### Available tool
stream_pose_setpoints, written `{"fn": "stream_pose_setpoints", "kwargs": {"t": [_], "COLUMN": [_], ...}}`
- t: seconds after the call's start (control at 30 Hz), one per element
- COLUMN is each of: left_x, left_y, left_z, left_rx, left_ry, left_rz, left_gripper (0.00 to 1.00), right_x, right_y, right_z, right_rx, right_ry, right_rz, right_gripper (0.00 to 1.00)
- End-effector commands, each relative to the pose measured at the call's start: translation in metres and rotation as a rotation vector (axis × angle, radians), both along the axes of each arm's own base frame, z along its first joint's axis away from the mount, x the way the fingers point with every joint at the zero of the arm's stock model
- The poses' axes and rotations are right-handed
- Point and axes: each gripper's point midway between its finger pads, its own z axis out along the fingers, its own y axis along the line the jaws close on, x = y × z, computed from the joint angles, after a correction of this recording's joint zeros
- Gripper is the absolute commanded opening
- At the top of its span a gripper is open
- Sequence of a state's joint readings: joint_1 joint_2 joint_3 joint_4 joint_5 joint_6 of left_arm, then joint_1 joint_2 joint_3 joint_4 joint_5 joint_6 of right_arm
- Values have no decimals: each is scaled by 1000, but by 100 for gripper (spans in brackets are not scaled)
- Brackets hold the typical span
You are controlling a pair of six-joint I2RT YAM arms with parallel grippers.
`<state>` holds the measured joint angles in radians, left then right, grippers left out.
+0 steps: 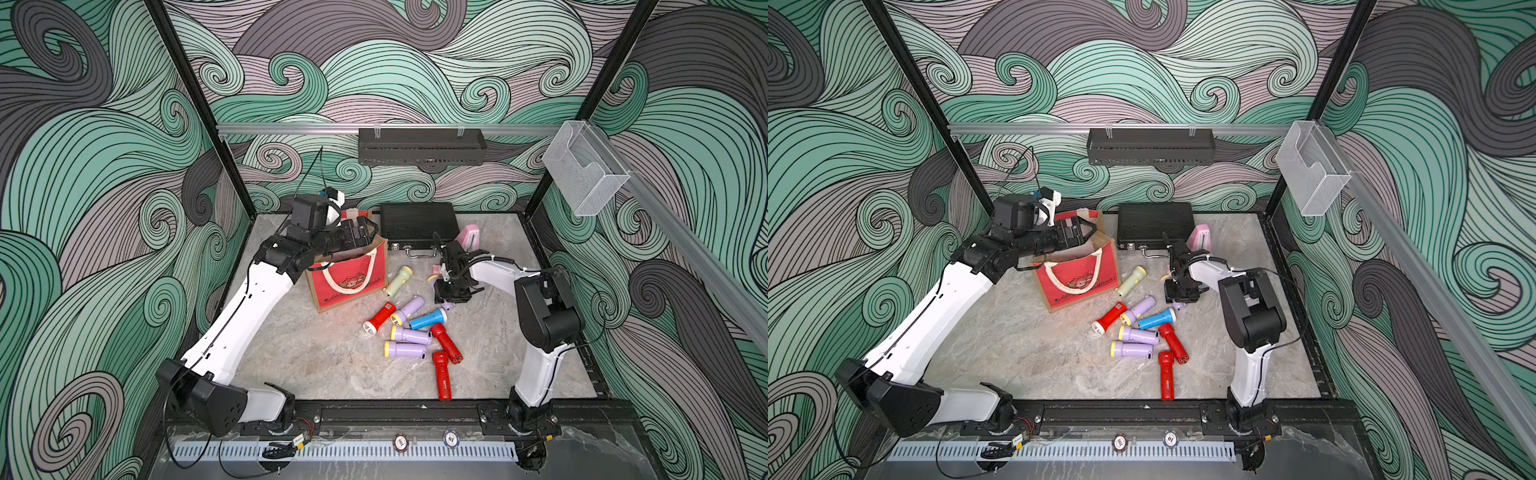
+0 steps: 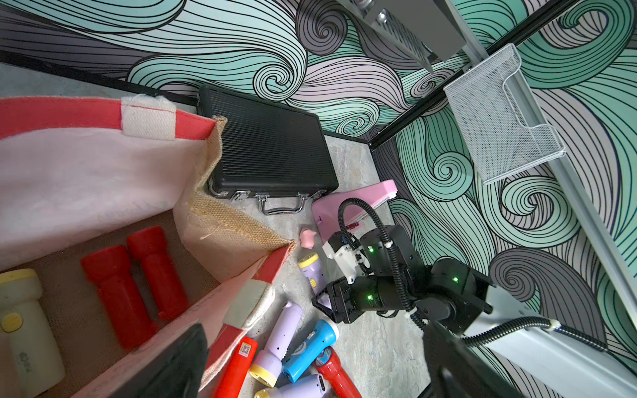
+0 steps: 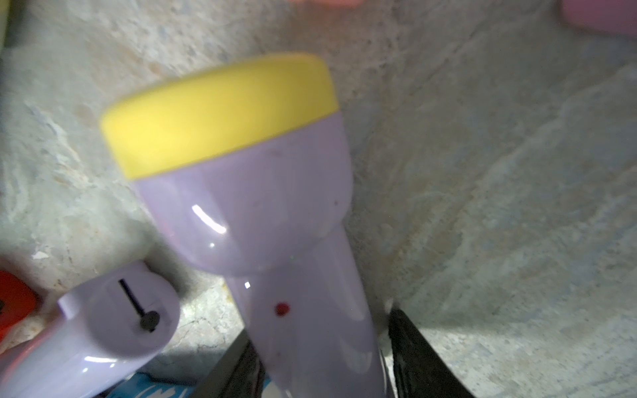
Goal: Put the flashlights into the tote bags
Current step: Pick up the flashlight from the center of the board.
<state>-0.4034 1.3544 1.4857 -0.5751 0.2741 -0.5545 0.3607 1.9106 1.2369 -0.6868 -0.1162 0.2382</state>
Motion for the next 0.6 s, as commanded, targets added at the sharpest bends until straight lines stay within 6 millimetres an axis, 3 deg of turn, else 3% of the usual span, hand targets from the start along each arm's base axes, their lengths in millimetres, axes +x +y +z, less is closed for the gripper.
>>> {"fn": "stream_pose_setpoints", "kwargs": {"t": [0.0,0.37,0.57], "left_x": [3,1,-2], "left_y": [-7,-11,-15], "left_z": [10,11,15], "left_rx": [-23,-21,-30], "left_ry": [-22,-24,-30], "left_rz": [-15,-17,-26], "left_gripper": [99,99,98], "right_x": [-15,-11,-4], "right_y": [-10,-6,1], "right_z": [-12,-3,10], "right_rx": [-53,-31,18], "right_ry": [39,-15,-86], "right_rz": [26,48,66], "right_gripper": [54,40,25]}}
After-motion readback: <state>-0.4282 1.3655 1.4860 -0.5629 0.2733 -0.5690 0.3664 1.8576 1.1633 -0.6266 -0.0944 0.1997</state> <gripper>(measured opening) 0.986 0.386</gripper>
